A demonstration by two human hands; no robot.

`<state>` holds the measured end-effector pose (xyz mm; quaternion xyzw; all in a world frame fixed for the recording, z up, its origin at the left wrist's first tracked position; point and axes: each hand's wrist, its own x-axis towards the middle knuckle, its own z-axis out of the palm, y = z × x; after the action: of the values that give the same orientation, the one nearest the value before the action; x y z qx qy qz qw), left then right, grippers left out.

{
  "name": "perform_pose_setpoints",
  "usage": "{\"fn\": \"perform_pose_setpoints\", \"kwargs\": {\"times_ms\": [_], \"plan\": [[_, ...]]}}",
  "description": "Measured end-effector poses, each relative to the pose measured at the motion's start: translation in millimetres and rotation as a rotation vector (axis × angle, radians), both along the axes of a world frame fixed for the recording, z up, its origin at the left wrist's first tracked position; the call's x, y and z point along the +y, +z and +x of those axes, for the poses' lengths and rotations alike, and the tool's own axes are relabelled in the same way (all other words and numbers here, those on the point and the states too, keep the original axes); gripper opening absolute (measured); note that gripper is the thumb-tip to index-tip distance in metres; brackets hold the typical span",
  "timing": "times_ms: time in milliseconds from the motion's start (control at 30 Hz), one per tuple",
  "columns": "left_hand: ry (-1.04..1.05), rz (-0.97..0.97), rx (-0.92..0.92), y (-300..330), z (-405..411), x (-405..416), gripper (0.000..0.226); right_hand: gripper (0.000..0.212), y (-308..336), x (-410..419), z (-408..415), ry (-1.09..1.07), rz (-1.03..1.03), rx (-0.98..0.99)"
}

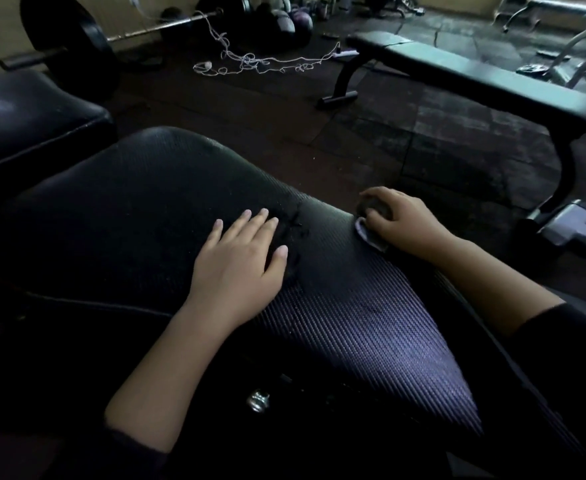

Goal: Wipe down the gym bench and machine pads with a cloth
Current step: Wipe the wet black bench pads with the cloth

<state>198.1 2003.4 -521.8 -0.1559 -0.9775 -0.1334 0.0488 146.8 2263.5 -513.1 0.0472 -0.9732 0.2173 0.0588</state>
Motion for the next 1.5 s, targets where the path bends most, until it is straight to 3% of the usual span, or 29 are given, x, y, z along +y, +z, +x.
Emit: {"fn": "perform_pose_setpoints", "kwargs": {"times_ms": [133,333,500,633,767,967,1100,1267,1300,1333,1400,1433,1500], "plan": [[-0.046,-0.074,0.007,2.3,9.6,-18.9,0.057,0.041,9.1,6.0,38.7,-0.023,-0.025,0.094],[-0.036,0.020,0.168,-9.2,24.0,-27.0,0.064,0.057,11.5,-57.1,70.7,0.214,-0.031,0.277],[-0.018,-0.019,0.143,-7.6,20.9,-24.7,0.062,0.087,7.3,-62.8,72.9,-0.050,-0.114,0.131],[-0.005,-0.024,0.119,-7.3,20.9,-23.3,0.062,0.069,8.3,-56.0,70.5,-0.093,-0.137,0.029],[0.012,-0.019,0.106,-6.9,20.0,-21.7,0.059,0.066,6.6,-56.9,68.8,-0.062,-0.222,0.114],[0.019,0.000,0.130,-9.9,19.9,-22.6,0.050,0.055,10.9,-64.1,71.6,0.023,-0.144,0.277],[0.015,0.042,0.144,-10.5,20.4,-23.6,0.045,0.042,20.0,-71.3,83.2,0.058,-0.449,0.220],[0.063,0.282,0.170,-4.2,24.6,-30.0,0.032,0.046,32.9,-86.7,89.9,0.157,-1.164,-0.053],[0.077,0.316,0.143,-0.7,26.3,-32.2,0.030,0.046,33.1,-89.9,90.1,0.149,-1.226,-0.130],[0.084,0.322,0.103,2.4,27.6,-35.3,0.031,0.043,31.2,-92.6,89.2,0.136,-1.163,-0.164],[0.081,0.218,0.070,4.6,27.4,-43.9,0.043,0.038,25.1,-93.5,84.6,0.107,-0.675,-0.115],[0.077,0.143,0.087,3.8,25.5,-49.6,0.045,0.040,21.5,-92.6,82.7,0.069,-0.408,-0.058],[0.103,0.073,0.126,1.0,21.5,-61.7,0.041,0.057,20.3,-92.0,82.6,0.016,-0.103,-0.013]]}}
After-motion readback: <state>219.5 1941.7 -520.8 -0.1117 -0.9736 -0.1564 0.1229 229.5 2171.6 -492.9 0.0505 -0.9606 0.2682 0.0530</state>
